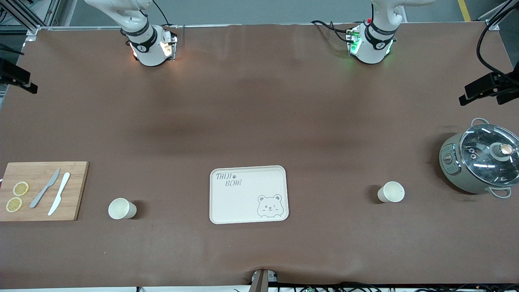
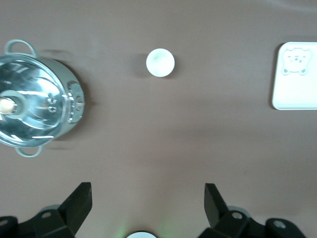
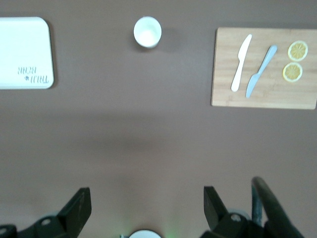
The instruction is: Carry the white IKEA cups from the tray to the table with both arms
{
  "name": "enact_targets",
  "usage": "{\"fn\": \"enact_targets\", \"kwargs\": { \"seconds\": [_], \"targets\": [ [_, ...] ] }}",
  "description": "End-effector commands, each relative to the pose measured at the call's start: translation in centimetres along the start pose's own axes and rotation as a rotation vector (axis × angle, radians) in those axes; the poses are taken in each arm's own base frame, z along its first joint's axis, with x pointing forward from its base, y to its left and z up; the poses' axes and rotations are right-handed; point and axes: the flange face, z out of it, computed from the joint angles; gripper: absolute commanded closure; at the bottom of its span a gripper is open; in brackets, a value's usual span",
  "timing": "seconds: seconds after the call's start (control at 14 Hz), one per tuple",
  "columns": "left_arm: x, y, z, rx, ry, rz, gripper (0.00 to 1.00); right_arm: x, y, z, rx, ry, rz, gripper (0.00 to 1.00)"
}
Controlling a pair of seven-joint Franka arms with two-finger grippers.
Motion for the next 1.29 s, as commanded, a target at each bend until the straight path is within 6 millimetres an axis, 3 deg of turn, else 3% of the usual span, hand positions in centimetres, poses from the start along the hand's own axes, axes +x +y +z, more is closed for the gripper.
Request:
{"fn": "enact_targets", "kwargs": {
  "seconds": [0.0,0.21,0.57,1.21],
  "targets": [
    [-1.2,1.9,-0.7,0.063,0.006,0.059,0.0,-1.9,0.3,2.2,-0.018,0.002,0.026,0.0],
    [-0.9,2.3,-1.0,0.059,0.035,0.07,0.0,-1.5,1.7,1.8,-0.039,0.007,0.047,0.0],
    [-1.0,2.3,-1.0,0.059,0.037,0.071,0.0,-0.7,0.7,2.7,-0.023,-0.015,0.03,0.0],
    [-0.9,2.2,-1.0,0.059,0.038,0.07,0.0,-0.6,-0.3,2.4,-0.024,-0.01,0.002,0.0]
  ]
}}
